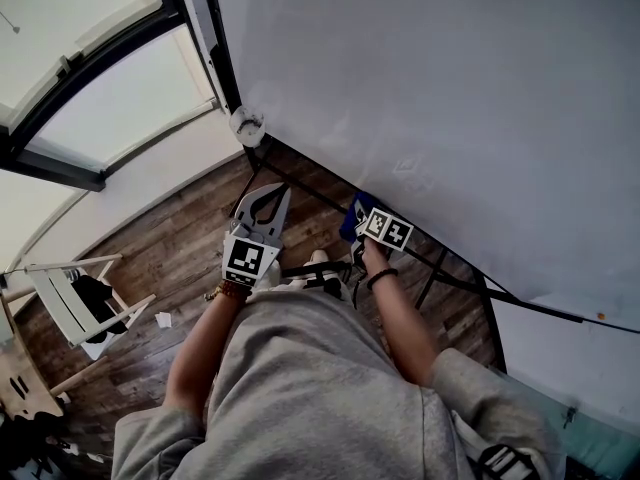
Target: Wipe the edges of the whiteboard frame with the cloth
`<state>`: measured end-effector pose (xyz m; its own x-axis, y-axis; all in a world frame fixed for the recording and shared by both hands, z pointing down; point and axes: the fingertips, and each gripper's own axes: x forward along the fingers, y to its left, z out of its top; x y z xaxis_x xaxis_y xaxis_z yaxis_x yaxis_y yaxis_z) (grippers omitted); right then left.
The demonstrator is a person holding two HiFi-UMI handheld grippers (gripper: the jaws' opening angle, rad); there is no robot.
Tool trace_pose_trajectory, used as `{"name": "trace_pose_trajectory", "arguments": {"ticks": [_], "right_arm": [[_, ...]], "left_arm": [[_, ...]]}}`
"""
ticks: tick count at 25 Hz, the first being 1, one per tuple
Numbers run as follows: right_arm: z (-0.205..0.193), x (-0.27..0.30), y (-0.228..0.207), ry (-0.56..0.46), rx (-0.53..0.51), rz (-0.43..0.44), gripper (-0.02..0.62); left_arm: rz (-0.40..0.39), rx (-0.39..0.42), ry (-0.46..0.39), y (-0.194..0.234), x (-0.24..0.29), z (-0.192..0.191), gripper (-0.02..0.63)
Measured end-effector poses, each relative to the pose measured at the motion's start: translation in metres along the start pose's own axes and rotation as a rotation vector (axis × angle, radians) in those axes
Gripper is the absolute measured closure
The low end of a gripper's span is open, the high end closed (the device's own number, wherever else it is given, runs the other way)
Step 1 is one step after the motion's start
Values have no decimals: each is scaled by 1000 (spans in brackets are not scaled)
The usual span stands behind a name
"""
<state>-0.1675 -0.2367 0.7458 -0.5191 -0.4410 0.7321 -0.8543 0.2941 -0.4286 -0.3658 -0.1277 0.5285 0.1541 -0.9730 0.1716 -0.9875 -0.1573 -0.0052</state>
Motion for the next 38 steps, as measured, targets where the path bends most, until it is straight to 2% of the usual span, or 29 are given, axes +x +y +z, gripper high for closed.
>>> {"name": "trace_pose_trajectory", "arguments": {"ticks": [31, 38], "right_arm": [[4, 44, 78, 26, -15, 55, 459], [6, 54, 98, 35, -19, 85, 459]], "left_arm": [[34, -25, -11, 60, -19, -5, 598], [68, -38, -1, 75, -30, -9, 598]]}}
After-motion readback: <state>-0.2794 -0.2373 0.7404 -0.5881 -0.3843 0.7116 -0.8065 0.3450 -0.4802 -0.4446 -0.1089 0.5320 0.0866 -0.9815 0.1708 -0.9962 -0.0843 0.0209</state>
